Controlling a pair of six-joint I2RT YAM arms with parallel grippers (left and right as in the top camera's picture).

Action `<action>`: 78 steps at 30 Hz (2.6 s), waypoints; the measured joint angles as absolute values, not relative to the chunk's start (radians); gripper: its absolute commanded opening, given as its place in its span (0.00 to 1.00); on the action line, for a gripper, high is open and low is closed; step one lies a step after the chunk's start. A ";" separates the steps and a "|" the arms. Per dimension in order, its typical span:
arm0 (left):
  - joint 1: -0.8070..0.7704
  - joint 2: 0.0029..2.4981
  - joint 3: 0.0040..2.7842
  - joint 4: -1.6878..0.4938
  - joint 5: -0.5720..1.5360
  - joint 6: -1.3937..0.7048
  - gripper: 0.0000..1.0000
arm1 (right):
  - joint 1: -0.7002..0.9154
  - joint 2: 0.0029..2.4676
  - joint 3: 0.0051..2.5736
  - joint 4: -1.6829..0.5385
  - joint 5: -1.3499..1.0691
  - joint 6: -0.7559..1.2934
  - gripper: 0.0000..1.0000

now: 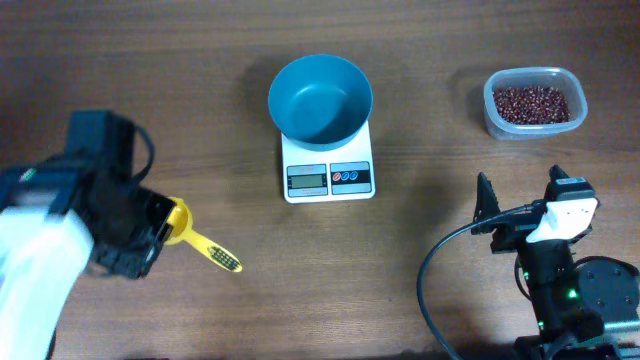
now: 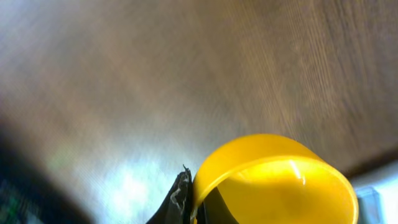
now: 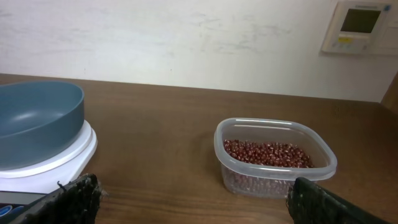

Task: Scoop item into bowl and weigh 50g on scale
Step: 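Grasp the yellow scoop's cup rim with the left gripper and lift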

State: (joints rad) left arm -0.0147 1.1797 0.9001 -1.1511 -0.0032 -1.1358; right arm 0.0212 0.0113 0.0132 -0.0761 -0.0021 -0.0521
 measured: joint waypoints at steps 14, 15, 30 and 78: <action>-0.014 0.976 0.903 -1.368 0.295 -1.486 0.21 | 0.021 0.012 0.013 -0.075 -0.014 -0.052 0.99; -0.014 0.990 0.903 -1.369 0.271 -1.480 0.27 | 0.021 0.012 0.013 -0.075 -0.014 -0.052 0.98; -0.014 1.087 0.604 -1.187 0.139 -1.065 0.96 | 0.021 0.013 0.013 -0.075 -0.019 -0.052 0.99; -0.132 1.087 0.566 -0.830 0.645 -1.012 0.51 | 0.021 0.011 0.013 -0.072 -0.062 -0.007 0.99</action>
State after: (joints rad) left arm -0.1318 1.0866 0.5655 -0.8295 0.6453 -1.0119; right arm 0.0212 0.0109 0.0128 -0.0715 -0.0624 -0.0067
